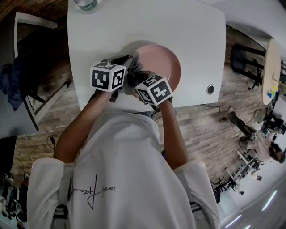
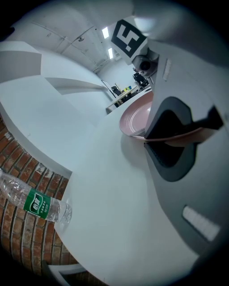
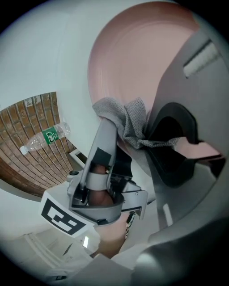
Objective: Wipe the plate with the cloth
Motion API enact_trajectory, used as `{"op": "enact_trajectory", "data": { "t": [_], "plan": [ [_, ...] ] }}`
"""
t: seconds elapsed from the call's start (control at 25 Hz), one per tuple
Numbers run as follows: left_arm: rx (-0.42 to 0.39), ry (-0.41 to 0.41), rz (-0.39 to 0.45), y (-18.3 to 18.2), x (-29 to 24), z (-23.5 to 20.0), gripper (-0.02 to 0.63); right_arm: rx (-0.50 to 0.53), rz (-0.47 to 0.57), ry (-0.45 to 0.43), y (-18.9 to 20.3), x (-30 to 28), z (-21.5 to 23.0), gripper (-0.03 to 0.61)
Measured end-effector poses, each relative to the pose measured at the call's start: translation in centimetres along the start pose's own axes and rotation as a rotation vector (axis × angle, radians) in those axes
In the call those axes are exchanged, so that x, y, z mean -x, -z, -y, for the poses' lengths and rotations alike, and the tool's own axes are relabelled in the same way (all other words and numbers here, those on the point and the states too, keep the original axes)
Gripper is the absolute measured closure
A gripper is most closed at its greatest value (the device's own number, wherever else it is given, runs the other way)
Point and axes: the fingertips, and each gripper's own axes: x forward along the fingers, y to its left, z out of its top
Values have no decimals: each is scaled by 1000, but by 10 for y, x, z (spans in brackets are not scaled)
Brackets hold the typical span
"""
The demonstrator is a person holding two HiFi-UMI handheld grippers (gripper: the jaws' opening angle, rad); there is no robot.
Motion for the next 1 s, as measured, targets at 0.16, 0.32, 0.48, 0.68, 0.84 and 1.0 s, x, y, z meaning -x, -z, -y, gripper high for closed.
{"op": "enact_trajectory", "data": {
  "t": [0.16, 0.32, 0.48, 0.68, 0.84, 1.0],
  "plan": [
    [0, 3, 0, 0, 0, 0, 572, 17, -38, -53, 9, 1, -5, 555],
    [-3, 4, 0, 0, 0, 1, 572, 61, -91, -95, 18, 3, -10, 555],
    [-11, 4, -1, -1, 0, 2, 572, 83, -140, -140, 28, 6, -13, 555],
    [-17, 8, -5, -1, 0, 2, 572, 113, -192, -175, 40, 10, -16, 555],
    [-17, 3, -6, -1, 1, 1, 572, 136, -229, -191, 48, 12, -15, 555],
    [-19, 0, -4, -3, 1, 3, 572, 153, -261, -200, 54, 17, -15, 555]
  ]
}}
